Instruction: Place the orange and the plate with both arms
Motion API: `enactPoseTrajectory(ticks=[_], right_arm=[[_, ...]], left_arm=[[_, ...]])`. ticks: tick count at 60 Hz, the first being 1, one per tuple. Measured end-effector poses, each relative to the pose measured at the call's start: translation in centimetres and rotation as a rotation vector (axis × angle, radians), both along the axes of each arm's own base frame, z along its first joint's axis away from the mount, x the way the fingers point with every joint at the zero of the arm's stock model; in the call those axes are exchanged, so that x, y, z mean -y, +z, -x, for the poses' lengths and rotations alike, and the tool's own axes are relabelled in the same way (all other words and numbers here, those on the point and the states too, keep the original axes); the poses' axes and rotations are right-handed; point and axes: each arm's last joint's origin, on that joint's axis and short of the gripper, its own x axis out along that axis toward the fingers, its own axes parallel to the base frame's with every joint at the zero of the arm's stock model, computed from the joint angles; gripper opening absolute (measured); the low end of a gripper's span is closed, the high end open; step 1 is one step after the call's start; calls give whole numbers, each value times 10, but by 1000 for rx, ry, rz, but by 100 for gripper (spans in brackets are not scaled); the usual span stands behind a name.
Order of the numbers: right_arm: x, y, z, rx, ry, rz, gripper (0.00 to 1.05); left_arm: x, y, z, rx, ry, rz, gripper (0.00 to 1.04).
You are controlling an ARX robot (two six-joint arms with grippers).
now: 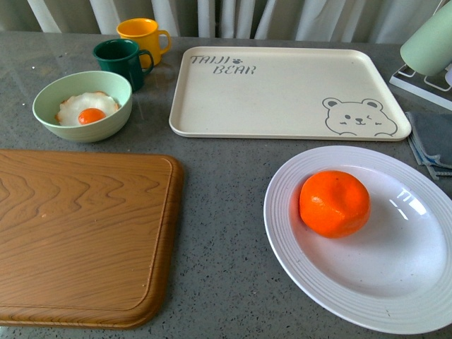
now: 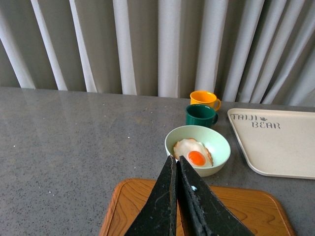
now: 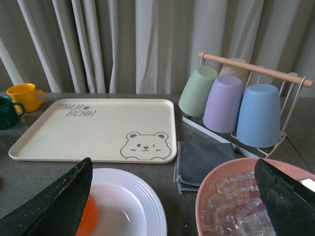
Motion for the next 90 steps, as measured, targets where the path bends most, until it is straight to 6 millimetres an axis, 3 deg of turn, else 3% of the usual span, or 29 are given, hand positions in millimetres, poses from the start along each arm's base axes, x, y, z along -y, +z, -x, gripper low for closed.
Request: enactPoseTrajectory(ticks=[20,47,52,62,73,81,90], right_arm=[[0,0,0,0,0,0,96],[0,0,0,0,0,0,96],[0,0,0,0,0,0,96],[0,0,0,0,0,0,96],[0,-1,0,-23,8,-13,96],[-1,-6,-4,-538,7,-276,96],[-2,-16,-10,-679,-40,-404,96]], left_arm=[[0,-4,13,-18,0,-1,2],[0,-4,14,-18,1,-1,2],[0,-4,14,-18,1,-1,17],[0,-4,14,-18,1,-1,63],[0,-4,14,-18,1,-2,97],[0,-4,14,-18,0,-3,96],[0,-4,14,-18,1,-3,96]])
